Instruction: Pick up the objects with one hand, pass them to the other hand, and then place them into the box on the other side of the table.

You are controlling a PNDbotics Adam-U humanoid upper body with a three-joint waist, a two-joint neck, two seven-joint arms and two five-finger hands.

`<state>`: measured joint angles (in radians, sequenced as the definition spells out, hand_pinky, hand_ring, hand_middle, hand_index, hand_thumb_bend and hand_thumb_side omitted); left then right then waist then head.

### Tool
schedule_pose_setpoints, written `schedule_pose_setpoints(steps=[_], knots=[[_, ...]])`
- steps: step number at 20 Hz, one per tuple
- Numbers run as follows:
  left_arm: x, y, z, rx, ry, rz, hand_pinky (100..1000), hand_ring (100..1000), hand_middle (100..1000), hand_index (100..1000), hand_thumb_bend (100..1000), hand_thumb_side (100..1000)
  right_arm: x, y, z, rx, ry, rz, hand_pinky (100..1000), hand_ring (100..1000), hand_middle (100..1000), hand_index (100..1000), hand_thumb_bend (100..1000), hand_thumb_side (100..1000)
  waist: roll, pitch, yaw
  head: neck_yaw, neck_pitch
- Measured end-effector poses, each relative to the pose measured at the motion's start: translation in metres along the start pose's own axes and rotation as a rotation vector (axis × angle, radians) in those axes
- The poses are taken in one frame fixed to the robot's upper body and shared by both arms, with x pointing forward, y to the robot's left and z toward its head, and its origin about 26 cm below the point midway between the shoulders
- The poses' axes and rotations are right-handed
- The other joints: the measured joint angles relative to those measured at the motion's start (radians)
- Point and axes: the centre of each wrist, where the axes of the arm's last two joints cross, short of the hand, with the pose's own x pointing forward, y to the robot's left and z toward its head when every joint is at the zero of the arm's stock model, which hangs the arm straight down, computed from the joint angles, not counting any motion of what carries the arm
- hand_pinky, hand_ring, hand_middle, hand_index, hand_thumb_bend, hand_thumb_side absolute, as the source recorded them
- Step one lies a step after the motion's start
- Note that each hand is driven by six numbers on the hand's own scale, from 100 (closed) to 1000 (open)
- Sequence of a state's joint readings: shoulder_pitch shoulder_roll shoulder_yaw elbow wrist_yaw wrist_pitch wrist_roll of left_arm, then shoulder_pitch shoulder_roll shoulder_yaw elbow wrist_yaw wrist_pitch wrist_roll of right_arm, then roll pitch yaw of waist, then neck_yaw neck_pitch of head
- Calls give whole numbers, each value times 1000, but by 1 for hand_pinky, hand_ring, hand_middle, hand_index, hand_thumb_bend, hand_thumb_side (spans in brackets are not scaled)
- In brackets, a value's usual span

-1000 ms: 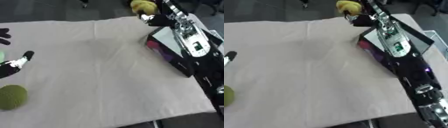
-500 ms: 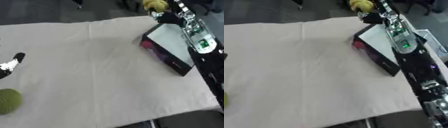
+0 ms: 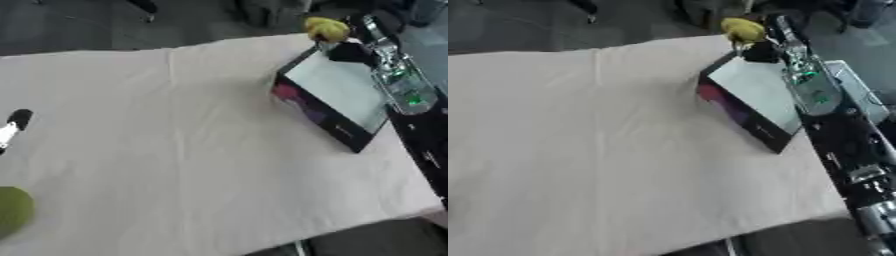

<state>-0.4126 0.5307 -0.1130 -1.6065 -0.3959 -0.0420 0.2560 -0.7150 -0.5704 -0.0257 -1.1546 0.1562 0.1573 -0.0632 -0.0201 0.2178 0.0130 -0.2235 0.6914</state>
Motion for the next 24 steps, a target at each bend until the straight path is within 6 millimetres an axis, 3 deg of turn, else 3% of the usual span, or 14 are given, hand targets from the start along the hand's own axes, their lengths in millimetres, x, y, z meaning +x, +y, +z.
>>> schedule_pose_setpoints(steps=[7,11,13,15,17,20,24], knots=[[-1,2,0,15,5,-2,775,595,631,812,574,378,-28,-8,5,-39,90,34,940,750,507,527,224,100,0,0,1,-10,0],[-1,2,-1,21,7,-2,778,595,630,814,575,378,-39,-10,7,-33,128,57,935,777,585,616,239,100,1,0,1,-12,0],[-1,3,-1,24,9,-1,779,594,630,814,577,380,-42,-10,8,-22,139,71,934,807,670,706,352,100,1,0,1,-12,0],[-1,3,-1,26,10,0,780,594,630,815,577,380,-45,-11,8,-19,151,89,935,825,716,745,403,100,2,0,1,-13,0],[-1,3,0,26,12,0,781,594,624,814,572,381,-48,-12,9,-23,162,112,946,877,810,846,473,100,2,0,1,-13,0],[-2,3,0,27,15,0,780,594,620,815,571,381,-51,-12,10,-28,183,158,960,926,887,916,491,176,2,0,1,-13,1],[-2,3,1,29,19,0,780,593,617,815,569,381,-54,-15,10,-51,209,223,967,956,919,948,500,189,2,0,1,-13,2]])
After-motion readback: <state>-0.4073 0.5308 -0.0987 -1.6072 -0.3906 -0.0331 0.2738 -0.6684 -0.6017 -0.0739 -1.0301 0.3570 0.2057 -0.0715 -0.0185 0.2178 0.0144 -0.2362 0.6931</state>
